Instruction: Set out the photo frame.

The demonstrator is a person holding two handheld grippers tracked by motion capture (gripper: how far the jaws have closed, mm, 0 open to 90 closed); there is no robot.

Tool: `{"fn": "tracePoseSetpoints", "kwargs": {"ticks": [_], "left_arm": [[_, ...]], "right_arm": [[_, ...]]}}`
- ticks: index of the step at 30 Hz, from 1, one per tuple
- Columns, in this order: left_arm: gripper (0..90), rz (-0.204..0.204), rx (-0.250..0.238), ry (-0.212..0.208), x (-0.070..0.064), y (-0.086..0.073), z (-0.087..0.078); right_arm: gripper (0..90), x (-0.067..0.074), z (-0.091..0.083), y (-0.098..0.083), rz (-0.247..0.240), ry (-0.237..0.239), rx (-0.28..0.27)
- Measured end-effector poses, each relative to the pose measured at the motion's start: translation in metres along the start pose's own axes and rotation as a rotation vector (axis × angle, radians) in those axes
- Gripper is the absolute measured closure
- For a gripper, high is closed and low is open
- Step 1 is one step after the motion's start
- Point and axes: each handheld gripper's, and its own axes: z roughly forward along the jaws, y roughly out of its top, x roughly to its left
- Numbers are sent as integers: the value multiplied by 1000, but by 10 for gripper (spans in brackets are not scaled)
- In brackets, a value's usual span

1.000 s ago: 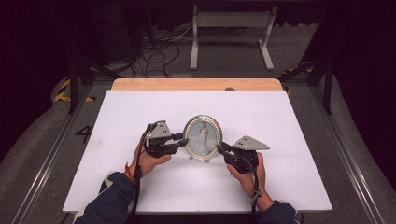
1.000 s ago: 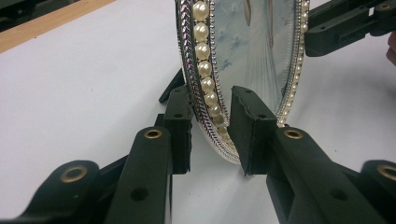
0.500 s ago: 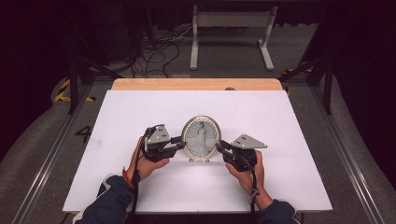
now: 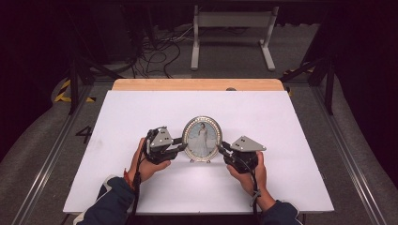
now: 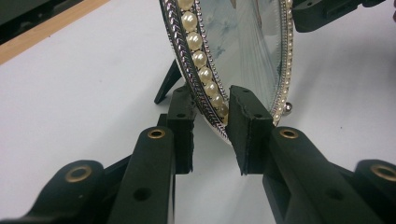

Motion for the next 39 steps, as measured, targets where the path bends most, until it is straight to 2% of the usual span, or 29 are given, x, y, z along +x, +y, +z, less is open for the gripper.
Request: {"fn": "tracePoseSetpoints", "kwargs": {"ticks": [3, 10, 13, 14, 19, 22, 27, 30, 32, 37, 39], "left_arm": [[712, -7, -5, 0, 0, 1, 0], [702, 18, 7, 15, -1, 0, 0], [661, 18, 7, 32, -2, 1, 0], [646, 22, 9, 44, -3, 1, 0], [598, 34, 17, 47, -5, 1, 0], [575, 36, 20, 52, -6, 1, -1], [401, 41, 31, 62, -6, 0, -1], [301, 53, 43, 86, -8, -1, 0], [237, 46, 39, 95, -9, -1, 0], [136, 26, 36, 100, -8, -2, -1], [113, 21, 52, 97, -7, -3, -1]], "right_arm": [[758, 0, 0, 0, -2, -2, 3], [742, -1, -1, 2, -33, -1, 14], [725, -3, -3, 2, -33, -4, 18], [705, -4, -4, 2, -30, 2, 19], [664, -5, -8, 3, -41, 0, 18], [597, -7, -8, 4, -49, 11, 21], [439, -10, -7, 3, -46, 10, 40], [368, -11, -7, 3, -47, 21, 42], [322, -11, -7, 3, -59, 23, 50], [229, -11, -6, 1, -69, 26, 58], [210, -11, -6, 1, -66, 34, 54]]}}
